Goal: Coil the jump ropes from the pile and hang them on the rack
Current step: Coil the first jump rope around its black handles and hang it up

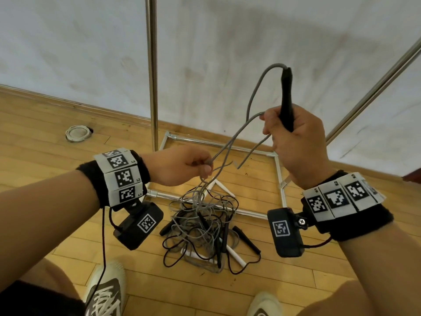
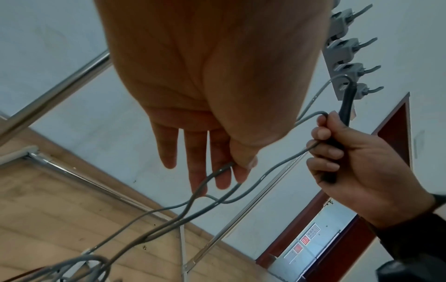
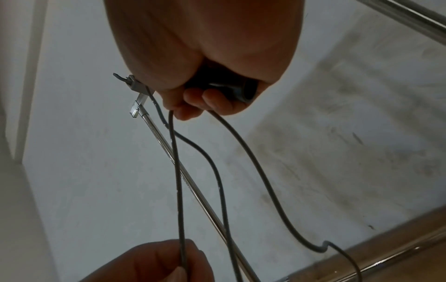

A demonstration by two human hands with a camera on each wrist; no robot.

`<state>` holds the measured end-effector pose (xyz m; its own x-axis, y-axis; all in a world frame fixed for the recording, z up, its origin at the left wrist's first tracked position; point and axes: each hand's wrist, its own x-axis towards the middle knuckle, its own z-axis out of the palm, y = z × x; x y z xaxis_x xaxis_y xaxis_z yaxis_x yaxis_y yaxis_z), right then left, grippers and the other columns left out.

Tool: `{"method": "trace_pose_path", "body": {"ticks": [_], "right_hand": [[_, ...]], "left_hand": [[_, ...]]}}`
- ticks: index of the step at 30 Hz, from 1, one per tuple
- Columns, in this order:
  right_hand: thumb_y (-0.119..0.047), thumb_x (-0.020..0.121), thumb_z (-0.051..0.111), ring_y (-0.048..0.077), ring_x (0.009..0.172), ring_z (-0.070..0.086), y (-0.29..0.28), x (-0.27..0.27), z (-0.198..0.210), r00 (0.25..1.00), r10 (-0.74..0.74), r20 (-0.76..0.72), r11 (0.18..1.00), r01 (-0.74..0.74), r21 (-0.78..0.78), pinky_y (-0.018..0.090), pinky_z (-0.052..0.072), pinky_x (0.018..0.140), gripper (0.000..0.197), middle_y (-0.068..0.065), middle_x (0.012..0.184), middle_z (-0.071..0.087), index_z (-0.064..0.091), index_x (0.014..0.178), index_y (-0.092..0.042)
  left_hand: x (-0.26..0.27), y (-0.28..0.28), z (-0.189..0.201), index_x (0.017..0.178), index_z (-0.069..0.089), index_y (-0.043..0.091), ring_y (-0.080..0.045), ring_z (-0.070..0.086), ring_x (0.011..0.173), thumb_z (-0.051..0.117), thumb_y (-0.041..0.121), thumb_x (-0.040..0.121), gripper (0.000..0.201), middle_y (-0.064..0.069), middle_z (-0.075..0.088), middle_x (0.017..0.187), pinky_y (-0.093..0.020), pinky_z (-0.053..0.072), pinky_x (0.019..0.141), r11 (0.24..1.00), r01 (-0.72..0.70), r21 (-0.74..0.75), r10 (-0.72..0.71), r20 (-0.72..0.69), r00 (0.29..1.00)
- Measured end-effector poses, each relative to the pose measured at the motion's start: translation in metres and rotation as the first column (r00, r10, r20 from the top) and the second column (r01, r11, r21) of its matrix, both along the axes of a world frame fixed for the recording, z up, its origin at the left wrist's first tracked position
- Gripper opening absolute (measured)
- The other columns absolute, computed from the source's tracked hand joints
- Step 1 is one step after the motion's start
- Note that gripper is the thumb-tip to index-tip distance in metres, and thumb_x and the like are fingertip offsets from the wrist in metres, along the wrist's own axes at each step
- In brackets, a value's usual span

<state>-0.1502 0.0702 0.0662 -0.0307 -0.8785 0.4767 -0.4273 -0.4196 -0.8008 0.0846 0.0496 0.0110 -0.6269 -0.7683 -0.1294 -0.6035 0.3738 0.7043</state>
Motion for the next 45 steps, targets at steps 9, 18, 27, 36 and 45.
{"method": "trace_pose_path", "body": {"ticks": [9,18,27,36,45], "right_hand": [[-0.013,0.084,0.073,0.0,0.084,0.062,-0.001,-0.006,-0.014,0.982,-0.047,-0.181,0.99,0.07,0.121,0.01,0.043,0.066,0.029,-0.012,0.104,0.067,0.068,0.1,-0.037],[-0.027,0.093,0.064,0.002,0.045,0.042,0.009,0.026,-0.021,0.961,0.209,-0.179,0.931,-0.14,0.338,0.013,0.033,0.049,0.02,-0.014,0.054,0.055,0.072,0.077,-0.019],[-0.024,0.092,0.067,0.003,0.049,0.042,0.002,0.022,-0.011,0.985,0.154,-0.074,0.967,-0.135,0.218,0.015,0.037,0.049,0.009,-0.013,0.056,0.051,0.068,0.082,-0.023],[-0.026,0.092,0.065,0.013,0.054,0.043,-0.005,-0.013,0.004,0.998,-0.057,0.016,0.998,0.057,0.018,0.028,0.039,0.051,0.011,-0.003,0.064,0.052,0.065,0.081,-0.022],[-0.021,0.082,0.075,-0.002,0.093,0.054,-0.001,-0.012,-0.016,0.93,0.005,-0.367,0.993,0.039,0.113,0.013,0.04,0.081,0.028,-0.016,0.105,0.054,0.068,0.106,-0.035]], "left_hand": [[-0.001,-0.004,0.004,0.097,0.068,0.021,0.005,0.056,0.051,0.038,0.029,0.106,0.032,0.015,0.06,0.058,-0.006,0.037,0.048,0.979,-0.16,-0.127,0.166,0.039,0.985],[-0.007,0.007,0.029,0.079,0.064,0.036,-0.007,0.047,0.05,0.049,0.041,0.098,0.025,0.005,0.053,0.057,-0.017,0.036,0.049,0.917,-0.168,-0.361,0.106,-0.186,0.977],[0.001,0.007,0.014,0.08,0.063,0.028,-0.003,0.06,0.063,0.051,0.039,0.099,0.025,0.011,0.069,0.075,-0.015,0.044,0.06,0.991,-0.041,-0.13,0.031,-0.083,0.996],[0.01,-0.004,-0.029,0.088,0.067,0.028,-0.001,0.061,0.076,0.049,0.032,0.102,0.023,0.012,0.069,0.085,-0.021,0.043,0.071,0.998,0.033,0.053,-0.046,0.267,0.963],[-0.003,-0.004,0.004,0.099,0.066,0.031,-0.021,0.066,0.077,0.041,0.039,0.103,0.026,-0.006,0.067,0.083,-0.033,0.057,0.074,0.996,-0.048,-0.082,0.057,0.119,0.991]]}}
